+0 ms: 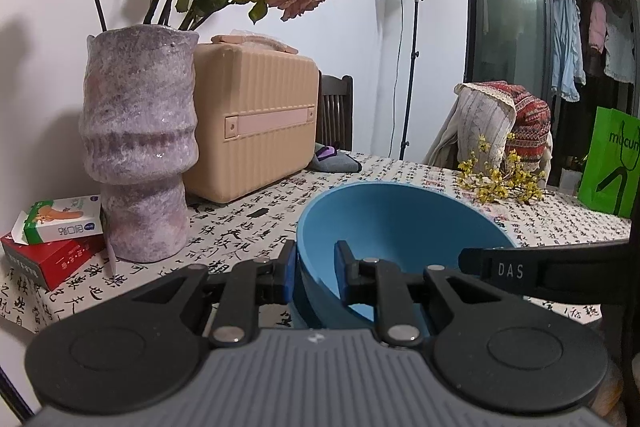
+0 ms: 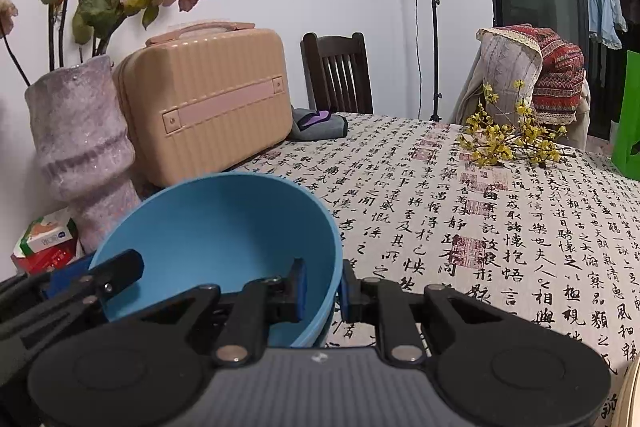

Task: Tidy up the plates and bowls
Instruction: 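Lower the bowl with both grippers into the bowl beside the vase, then open both grippers and pull them back from the stacked bowls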

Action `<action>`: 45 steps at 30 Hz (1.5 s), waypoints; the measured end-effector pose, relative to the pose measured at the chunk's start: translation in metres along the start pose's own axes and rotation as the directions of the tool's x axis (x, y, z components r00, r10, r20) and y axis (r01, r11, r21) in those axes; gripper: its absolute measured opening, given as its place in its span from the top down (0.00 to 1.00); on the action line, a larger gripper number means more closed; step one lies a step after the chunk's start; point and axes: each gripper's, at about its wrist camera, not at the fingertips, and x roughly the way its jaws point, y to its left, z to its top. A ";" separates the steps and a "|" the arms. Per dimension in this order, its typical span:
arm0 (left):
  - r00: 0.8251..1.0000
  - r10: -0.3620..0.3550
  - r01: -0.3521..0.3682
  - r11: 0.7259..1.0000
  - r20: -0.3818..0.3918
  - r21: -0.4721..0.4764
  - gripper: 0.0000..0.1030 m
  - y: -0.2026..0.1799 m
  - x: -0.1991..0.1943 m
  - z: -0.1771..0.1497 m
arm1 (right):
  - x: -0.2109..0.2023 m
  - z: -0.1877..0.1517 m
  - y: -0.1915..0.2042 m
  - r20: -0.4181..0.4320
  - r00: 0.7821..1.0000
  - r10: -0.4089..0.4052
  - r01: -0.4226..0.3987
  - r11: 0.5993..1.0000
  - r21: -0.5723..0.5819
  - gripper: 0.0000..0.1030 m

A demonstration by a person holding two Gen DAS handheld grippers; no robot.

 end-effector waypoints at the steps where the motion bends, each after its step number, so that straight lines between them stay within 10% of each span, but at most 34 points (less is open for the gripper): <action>1: 1.000 0.003 -0.003 1.000 -0.002 0.002 0.81 0.000 0.000 0.000 | 0.001 0.000 0.000 -0.001 1.000 0.000 0.000 1.000 -0.001 0.85; 19: 1.000 -0.004 0.004 1.000 -0.021 -0.019 0.75 0.003 0.005 -0.003 | 0.004 -0.002 -0.006 0.005 1.000 0.017 -0.018 1.000 0.016 0.83; 24: 1.000 -0.029 0.028 0.998 -0.005 -0.054 0.60 0.009 0.000 -0.001 | -0.004 -0.003 -0.014 0.034 0.999 0.035 -0.037 0.998 0.043 0.83; 29: 0.999 -0.037 0.040 0.996 0.039 -0.074 0.31 0.013 -0.012 0.004 | -0.019 -0.005 -0.028 0.080 0.995 0.064 -0.069 0.995 0.067 0.67; 34: 0.994 -0.008 0.018 0.996 0.106 -0.087 0.00 0.019 -0.027 0.004 | -0.035 -0.010 -0.041 0.135 0.988 0.073 -0.084 0.994 0.076 0.26; 37: 0.989 0.001 0.013 0.996 0.151 -0.093 0.00 0.023 -0.037 0.001 | -0.043 -0.017 -0.047 0.154 0.984 0.093 -0.105 0.992 0.072 0.01; 45: 0.987 0.008 0.001 0.998 0.158 -0.059 0.00 0.027 -0.051 -0.011 | -0.058 -0.035 -0.061 0.157 0.984 0.081 -0.092 0.993 0.069 0.00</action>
